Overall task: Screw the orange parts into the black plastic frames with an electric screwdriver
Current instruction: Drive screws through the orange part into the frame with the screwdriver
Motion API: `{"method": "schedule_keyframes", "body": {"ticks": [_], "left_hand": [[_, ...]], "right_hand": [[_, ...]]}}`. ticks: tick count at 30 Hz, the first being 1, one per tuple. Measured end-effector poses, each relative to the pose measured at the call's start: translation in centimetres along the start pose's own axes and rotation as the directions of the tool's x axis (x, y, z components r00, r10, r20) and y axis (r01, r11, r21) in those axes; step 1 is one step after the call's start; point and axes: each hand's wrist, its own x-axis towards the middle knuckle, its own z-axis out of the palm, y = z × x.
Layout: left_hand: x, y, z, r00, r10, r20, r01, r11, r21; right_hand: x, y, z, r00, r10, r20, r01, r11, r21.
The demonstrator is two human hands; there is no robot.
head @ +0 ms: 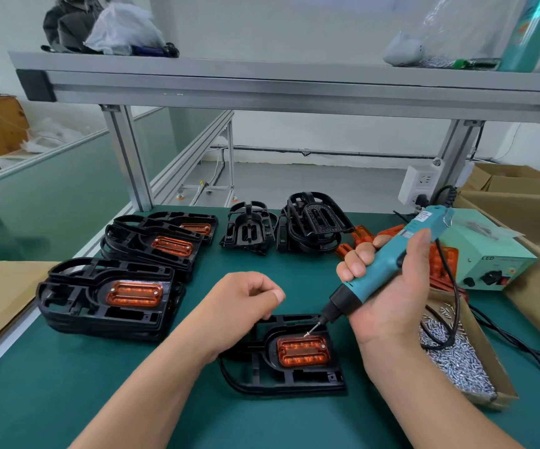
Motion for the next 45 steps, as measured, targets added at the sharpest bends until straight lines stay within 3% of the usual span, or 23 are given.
{"method": "schedule_keyframes", "body": {"ticks": [7,12,16,34,41,45], "left_hand": [[0.3,-0.5,-0.8,0.996,0.08,-0.027,-0.073,0.98,0.187],[-0.1,-0.2,-0.6,0.998,0.068,-0.017,-0.052,0.875,0.482],[-0.1,0.0,-0.5,0.998,0.065,0.002,-0.053,0.796,0.604],[-0.3,0.1,-0.2,0.999,0.034,0.023,-0.041,0.771,0.635],[-0.4,0.6,0.0,1.0,0.005,0.011,-0.01,0.762,0.648],[-0.4,0.6,-0.1,1.0,-0.001,0.03,-0.018,0.768,0.64]], "right_hand": [[-0.5,2.0,0.8,0.994,0.04,0.105,-0.032,0.996,-0.081],[-0.9,3.0,0.8,0.978,0.06,0.199,-0.03,0.988,-0.149],[-1.3,3.5,1.2,0.97,0.048,0.24,-0.003,0.983,-0.186],[-1.6,3.5,2.4,0.913,0.069,0.402,0.082,0.935,-0.346],[-1.7,4.2,3.9,0.806,0.219,0.55,0.054,0.898,-0.437],[-1.8,5.2,5.0,0.722,0.313,0.617,0.117,0.824,-0.555]]}}
